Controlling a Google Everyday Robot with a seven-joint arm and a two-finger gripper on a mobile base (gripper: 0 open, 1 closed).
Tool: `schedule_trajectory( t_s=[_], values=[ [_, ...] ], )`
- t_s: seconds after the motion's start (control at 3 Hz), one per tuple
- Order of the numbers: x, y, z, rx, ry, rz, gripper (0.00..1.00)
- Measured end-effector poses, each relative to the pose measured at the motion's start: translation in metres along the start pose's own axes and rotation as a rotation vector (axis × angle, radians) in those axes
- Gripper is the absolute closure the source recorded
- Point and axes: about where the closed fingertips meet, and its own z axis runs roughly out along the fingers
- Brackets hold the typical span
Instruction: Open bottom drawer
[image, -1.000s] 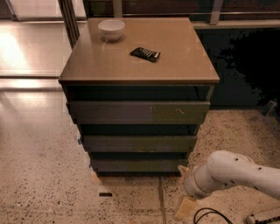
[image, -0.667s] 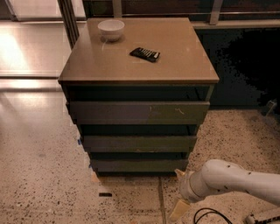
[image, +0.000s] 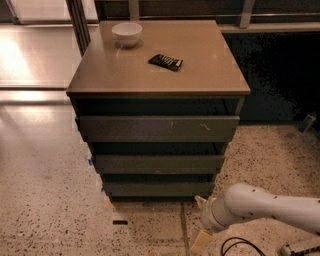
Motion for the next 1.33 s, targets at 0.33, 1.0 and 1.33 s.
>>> schedule_trajectory(
  t_s=[0.33,1.0,1.33],
  values=[
    [0.012,-0.009,0.032,-0.034,-0.008,0.0,0.0],
    [0.035,-0.034,0.086,-0.073,-0.023,0.042,0.0],
    [0.039,-0.046,0.098,-0.065,-0.036,0.029,0.0]
  ],
)
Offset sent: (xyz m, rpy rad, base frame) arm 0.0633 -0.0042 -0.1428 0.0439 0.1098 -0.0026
